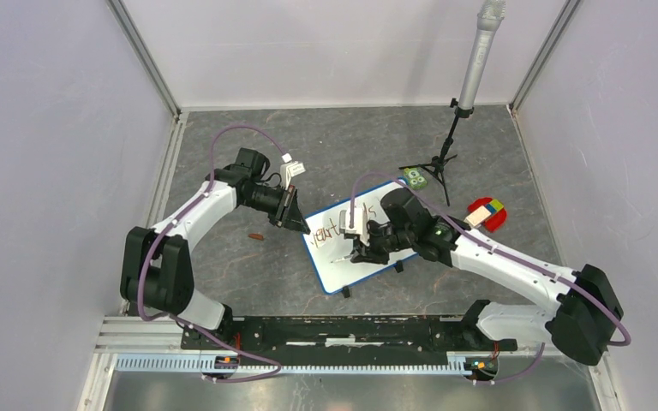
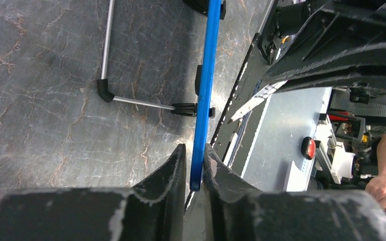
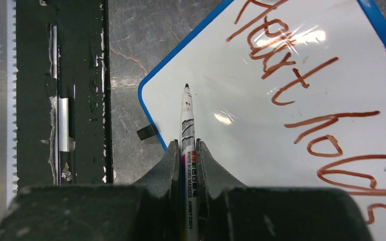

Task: Write a sentence on the whiteboard

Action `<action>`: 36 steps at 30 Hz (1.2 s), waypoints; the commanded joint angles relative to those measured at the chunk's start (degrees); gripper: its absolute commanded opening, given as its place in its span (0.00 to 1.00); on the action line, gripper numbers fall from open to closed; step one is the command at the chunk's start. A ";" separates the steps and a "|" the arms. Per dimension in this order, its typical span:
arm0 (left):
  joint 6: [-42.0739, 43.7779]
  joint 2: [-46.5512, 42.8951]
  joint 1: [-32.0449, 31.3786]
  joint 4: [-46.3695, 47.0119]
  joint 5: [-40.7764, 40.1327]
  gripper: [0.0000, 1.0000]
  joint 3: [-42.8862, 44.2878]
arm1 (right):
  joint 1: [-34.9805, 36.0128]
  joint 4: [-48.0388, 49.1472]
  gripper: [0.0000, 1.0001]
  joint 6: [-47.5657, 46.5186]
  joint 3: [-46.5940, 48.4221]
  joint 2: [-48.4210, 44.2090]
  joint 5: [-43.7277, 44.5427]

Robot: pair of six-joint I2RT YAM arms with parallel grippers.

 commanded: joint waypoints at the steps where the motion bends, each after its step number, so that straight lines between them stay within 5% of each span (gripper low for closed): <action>1: -0.85 1.22 -0.20 0.60 0.86 0.21 2.41 | 2.39 2.76 0.00 0.49 2.59 1.05 0.92; 14: -1.13 1.73 -0.20 0.56 -0.11 0.03 2.75 | 4.68 5.96 0.00 2.75 3.90 2.98 6.21; 36: -0.82 1.06 -0.20 0.56 -0.39 0.02 2.32 | 5.34 6.20 0.00 1.12 1.55 3.95 9.41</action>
